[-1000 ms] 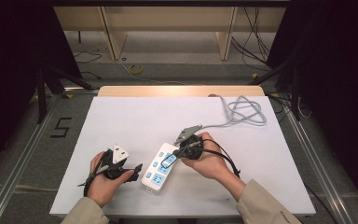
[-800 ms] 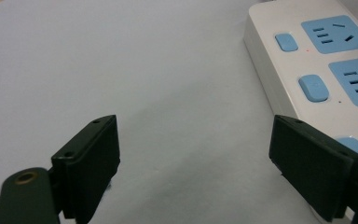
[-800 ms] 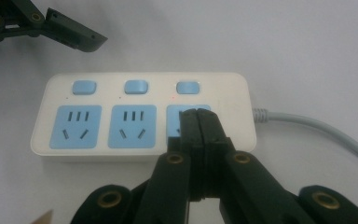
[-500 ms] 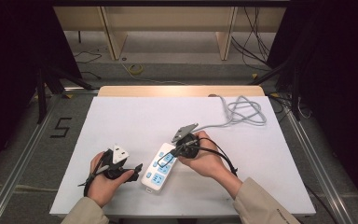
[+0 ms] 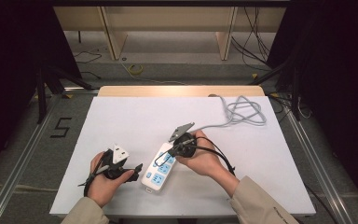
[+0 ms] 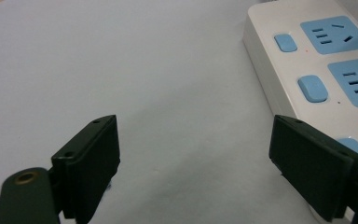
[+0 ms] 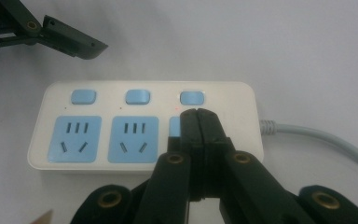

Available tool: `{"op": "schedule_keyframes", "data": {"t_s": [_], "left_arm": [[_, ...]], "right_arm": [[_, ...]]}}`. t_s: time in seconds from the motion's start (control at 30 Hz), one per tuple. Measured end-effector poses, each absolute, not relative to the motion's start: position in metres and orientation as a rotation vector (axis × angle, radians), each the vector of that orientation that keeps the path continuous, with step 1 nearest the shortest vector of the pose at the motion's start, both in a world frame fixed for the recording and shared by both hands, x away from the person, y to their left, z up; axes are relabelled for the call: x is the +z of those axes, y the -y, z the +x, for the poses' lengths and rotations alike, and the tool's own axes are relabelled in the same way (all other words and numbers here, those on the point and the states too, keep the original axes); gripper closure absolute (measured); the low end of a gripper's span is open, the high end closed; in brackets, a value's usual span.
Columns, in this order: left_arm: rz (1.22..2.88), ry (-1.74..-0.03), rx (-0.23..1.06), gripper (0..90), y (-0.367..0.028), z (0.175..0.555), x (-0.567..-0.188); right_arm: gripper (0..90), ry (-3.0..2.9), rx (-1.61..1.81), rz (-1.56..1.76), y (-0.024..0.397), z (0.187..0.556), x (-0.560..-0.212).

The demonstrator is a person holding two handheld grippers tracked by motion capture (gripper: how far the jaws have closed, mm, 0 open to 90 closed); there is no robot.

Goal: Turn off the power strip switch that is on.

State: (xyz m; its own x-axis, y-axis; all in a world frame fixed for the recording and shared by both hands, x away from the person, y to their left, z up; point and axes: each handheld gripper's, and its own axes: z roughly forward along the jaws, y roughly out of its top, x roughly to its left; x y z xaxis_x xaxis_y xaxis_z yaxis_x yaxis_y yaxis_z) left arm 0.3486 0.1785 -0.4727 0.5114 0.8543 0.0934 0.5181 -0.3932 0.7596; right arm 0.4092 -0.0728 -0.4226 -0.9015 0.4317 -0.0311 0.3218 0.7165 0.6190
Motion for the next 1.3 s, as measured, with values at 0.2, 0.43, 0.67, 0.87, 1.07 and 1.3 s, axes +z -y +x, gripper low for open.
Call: {"op": "schedule_keyframes", "data": {"t_s": [0.2,0.43,0.67,0.87,1.07,1.3], "left_arm": [[2.073,-1.116,0.633,15.7,-0.178,0.349,-0.473],[2.073,-1.115,0.633,15.7,-0.178,0.349,-0.473],[2.074,-1.116,0.632,15.7,-0.178,0.349,-0.473],[2.073,-1.116,0.632,15.7,-0.178,0.349,-0.473],[2.073,-1.115,0.632,15.7,-0.178,0.349,-0.473],[2.073,-1.113,0.635,15.7,-0.178,0.349,-0.473]], "right_arm": [[90.0,-2.754,0.942,0.603,0.070,0.411,-0.422],[90.0,-2.758,0.931,0.607,0.068,0.413,-0.422],[90.0,-2.761,0.927,0.606,0.065,0.416,-0.422],[90.0,-2.763,0.926,0.605,0.062,0.418,-0.422],[90.0,-2.767,0.920,0.598,0.059,0.420,-0.420],[90.0,-2.764,0.915,0.595,0.055,0.422,-0.416]]}}
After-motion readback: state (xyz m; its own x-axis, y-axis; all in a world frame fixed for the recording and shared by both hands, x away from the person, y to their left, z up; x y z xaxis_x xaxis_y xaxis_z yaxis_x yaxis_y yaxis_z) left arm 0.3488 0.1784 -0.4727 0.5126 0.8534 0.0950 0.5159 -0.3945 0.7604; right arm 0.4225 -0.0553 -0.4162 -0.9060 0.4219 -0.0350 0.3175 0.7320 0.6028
